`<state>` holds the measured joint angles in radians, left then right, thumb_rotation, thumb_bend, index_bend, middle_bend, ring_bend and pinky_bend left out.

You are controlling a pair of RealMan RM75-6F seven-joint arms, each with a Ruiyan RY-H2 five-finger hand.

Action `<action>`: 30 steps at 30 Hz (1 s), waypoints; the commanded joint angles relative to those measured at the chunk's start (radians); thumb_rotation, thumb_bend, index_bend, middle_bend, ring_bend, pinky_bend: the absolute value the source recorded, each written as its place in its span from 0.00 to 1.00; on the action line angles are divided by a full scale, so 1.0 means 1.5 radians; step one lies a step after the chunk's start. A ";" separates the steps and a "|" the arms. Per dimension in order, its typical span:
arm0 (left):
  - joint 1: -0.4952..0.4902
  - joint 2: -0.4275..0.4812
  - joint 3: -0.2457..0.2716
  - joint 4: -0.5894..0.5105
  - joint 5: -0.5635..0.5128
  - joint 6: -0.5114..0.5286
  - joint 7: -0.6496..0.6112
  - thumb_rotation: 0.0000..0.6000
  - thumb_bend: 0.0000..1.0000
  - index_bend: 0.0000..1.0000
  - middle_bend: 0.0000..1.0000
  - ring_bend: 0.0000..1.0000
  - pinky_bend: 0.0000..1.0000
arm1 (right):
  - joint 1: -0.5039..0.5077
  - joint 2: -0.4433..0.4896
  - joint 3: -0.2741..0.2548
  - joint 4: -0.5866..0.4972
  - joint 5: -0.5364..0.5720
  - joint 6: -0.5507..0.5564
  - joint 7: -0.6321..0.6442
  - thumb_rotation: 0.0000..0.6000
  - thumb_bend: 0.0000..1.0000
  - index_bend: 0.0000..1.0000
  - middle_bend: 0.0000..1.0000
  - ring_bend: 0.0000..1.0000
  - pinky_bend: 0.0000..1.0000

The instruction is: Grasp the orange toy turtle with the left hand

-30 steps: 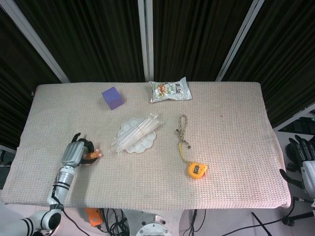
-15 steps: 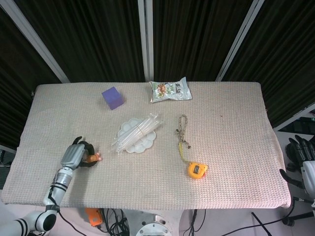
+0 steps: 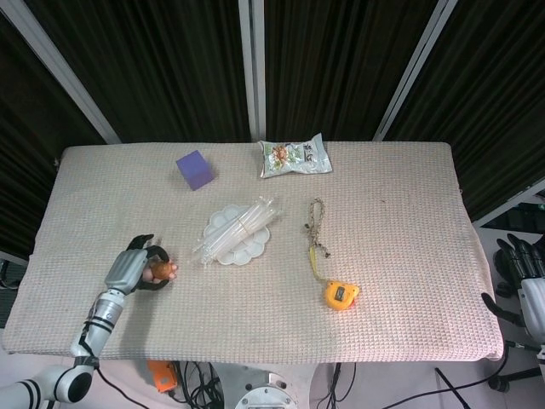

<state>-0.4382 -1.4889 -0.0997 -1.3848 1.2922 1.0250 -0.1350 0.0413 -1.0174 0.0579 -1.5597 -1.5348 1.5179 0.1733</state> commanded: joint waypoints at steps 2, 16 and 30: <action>-0.004 -0.015 -0.004 0.020 -0.018 -0.015 0.005 1.00 0.31 0.50 0.46 0.10 0.03 | 0.000 0.001 0.000 0.000 0.002 -0.002 -0.001 1.00 0.17 0.00 0.00 0.00 0.00; 0.005 -0.056 -0.012 0.067 -0.018 0.038 0.045 1.00 0.47 0.83 0.86 0.45 0.14 | 0.000 -0.002 -0.002 0.005 0.004 -0.006 0.003 1.00 0.17 0.00 0.00 0.00 0.00; 0.009 -0.004 0.009 0.026 0.023 0.026 -0.005 1.00 0.30 0.31 0.34 0.07 0.05 | 0.000 -0.002 -0.002 0.004 0.005 -0.006 0.003 1.00 0.17 0.00 0.00 0.00 0.00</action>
<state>-0.4287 -1.5007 -0.0891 -1.3426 1.3164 1.0534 -0.1343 0.0411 -1.0198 0.0548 -1.5535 -1.5277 1.5091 0.1774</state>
